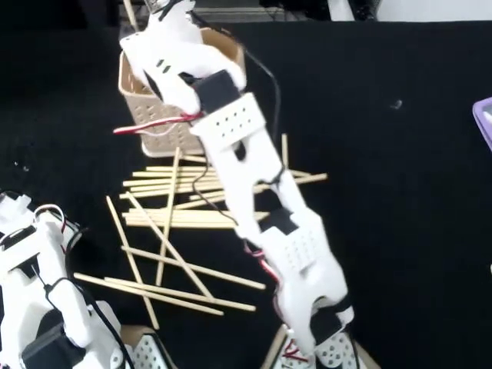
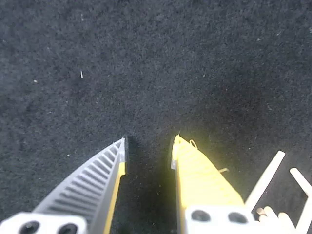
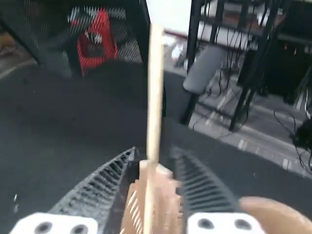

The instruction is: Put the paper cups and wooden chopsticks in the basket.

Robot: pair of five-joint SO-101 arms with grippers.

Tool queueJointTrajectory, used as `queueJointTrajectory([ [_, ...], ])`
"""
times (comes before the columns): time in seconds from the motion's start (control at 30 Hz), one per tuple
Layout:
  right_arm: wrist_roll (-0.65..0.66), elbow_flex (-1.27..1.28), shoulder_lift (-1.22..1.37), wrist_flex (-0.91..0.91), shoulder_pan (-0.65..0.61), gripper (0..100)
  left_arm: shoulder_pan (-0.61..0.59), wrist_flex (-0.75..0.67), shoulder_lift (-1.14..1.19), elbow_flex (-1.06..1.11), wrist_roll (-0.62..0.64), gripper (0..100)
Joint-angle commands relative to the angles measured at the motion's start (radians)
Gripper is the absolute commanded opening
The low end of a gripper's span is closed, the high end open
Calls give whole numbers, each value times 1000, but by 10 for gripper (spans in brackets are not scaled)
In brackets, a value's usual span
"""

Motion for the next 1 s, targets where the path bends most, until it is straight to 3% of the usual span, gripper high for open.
queueJointTrajectory([
  [0.0, -6, -214, -73, 161, 17, 232, -10, -9, -29, -2, 9, 162],
  [0.13, -5, -435, -94, 396, 21, 190, -10, -12, -29, -2, 9, 162],
  [0.27, 35, -390, -183, 694, 25, 131, -8, -12, -29, -2, 9, 162],
  [0.43, 186, -321, -249, 684, 141, 8, -5, -14, -29, -2, 9, 162],
  [0.6, 281, -237, -369, 684, 230, 41, -5, -14, -29, -2, 9, 162],
  [0.77, 282, 73, -590, 684, 235, 123, -4, -14, -29, -2, 9, 162],
  [0.97, 292, 690, -874, 674, 114, 188, -4, -14, -29, -2, 9, 162],
])
